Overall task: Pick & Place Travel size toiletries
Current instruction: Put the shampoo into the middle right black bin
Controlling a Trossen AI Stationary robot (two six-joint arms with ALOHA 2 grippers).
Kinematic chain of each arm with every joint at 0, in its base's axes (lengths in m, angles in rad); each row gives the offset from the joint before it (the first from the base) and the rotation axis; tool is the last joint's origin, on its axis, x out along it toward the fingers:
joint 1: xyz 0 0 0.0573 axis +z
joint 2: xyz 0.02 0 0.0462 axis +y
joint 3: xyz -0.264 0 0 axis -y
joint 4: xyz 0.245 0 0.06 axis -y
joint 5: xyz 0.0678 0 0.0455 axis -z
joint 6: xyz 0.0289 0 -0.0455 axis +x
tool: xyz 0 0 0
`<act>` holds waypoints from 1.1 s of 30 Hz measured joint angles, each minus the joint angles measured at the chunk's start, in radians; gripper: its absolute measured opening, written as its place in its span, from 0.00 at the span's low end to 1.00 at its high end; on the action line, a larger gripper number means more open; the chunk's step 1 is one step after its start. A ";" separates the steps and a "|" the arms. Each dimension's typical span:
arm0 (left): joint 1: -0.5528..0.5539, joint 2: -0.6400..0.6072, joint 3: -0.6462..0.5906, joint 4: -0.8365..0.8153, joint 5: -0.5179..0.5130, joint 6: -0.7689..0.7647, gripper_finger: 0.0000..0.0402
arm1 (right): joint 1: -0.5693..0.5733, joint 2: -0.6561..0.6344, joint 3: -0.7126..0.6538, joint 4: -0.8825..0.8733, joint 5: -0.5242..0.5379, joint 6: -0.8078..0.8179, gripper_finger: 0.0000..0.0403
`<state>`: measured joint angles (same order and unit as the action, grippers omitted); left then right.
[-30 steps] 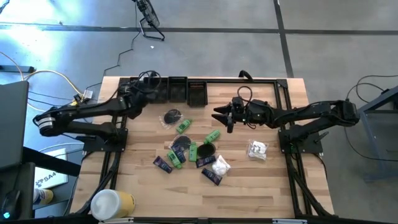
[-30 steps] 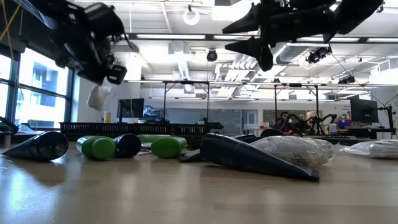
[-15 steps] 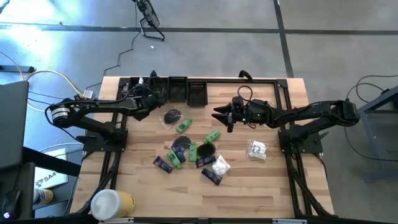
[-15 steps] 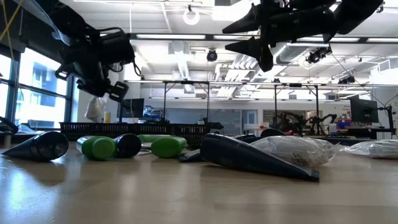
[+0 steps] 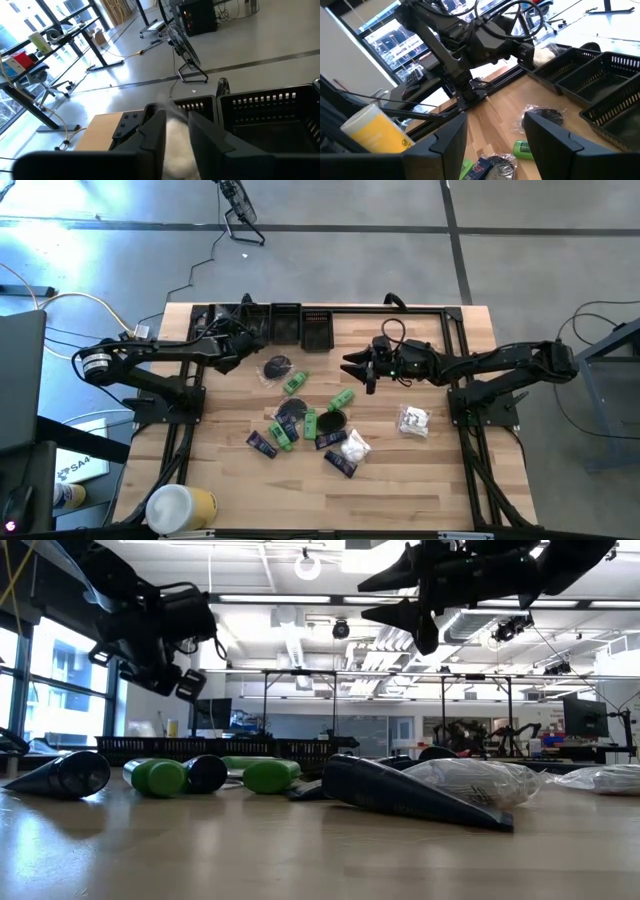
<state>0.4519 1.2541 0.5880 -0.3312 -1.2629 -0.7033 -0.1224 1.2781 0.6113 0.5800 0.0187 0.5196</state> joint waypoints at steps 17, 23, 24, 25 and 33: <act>0.000 -0.054 0.151 0.137 0.411 0.392 0.18 | -0.004 0.000 0.000 0.000 0.000 -0.052 0.47; 0.000 -0.054 0.151 0.326 0.654 0.537 0.02 | -0.004 0.000 0.000 0.000 0.003 -0.072 0.47; 0.000 -0.054 0.151 0.353 0.681 0.543 0.01 | -0.004 0.000 0.000 0.000 0.003 -0.075 0.47; -0.001 -0.054 0.151 0.374 0.702 0.544 0.02 | -0.004 0.000 0.000 0.000 0.003 -0.075 0.47; -0.001 -0.054 0.151 0.401 0.793 0.551 0.06 | -0.004 0.000 0.000 0.000 0.004 -0.075 0.47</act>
<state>0.4511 1.1999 0.7395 0.0698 -0.4702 -0.1519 -0.1265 1.2781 0.6113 0.5800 0.0227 0.4450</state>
